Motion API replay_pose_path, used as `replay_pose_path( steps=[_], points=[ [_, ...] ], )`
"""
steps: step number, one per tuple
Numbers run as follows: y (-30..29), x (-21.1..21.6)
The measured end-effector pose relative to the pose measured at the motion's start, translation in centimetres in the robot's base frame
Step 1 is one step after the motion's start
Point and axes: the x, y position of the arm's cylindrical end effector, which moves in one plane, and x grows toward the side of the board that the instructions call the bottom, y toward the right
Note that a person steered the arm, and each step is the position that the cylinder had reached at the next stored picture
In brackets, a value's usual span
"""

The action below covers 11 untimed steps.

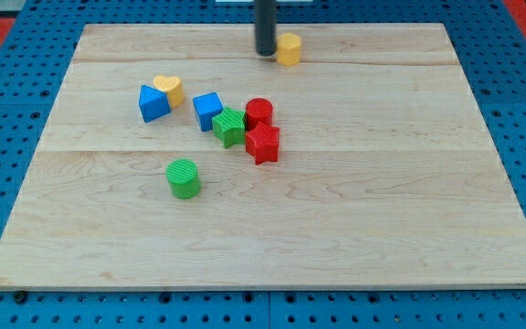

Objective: Move the yellow heart to the top of the blue triangle

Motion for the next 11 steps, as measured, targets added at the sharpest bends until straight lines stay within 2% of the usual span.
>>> replay_pose_path(
  steps=[2,4,5,7,8,9,11],
  points=[
    [7.1,-0.8],
    [-0.2,6.0],
    [-6.0,8.0],
    [-13.8,15.8],
    [-19.9,15.9],
    [-21.8,15.5],
    [-18.2,11.6]
  ],
)
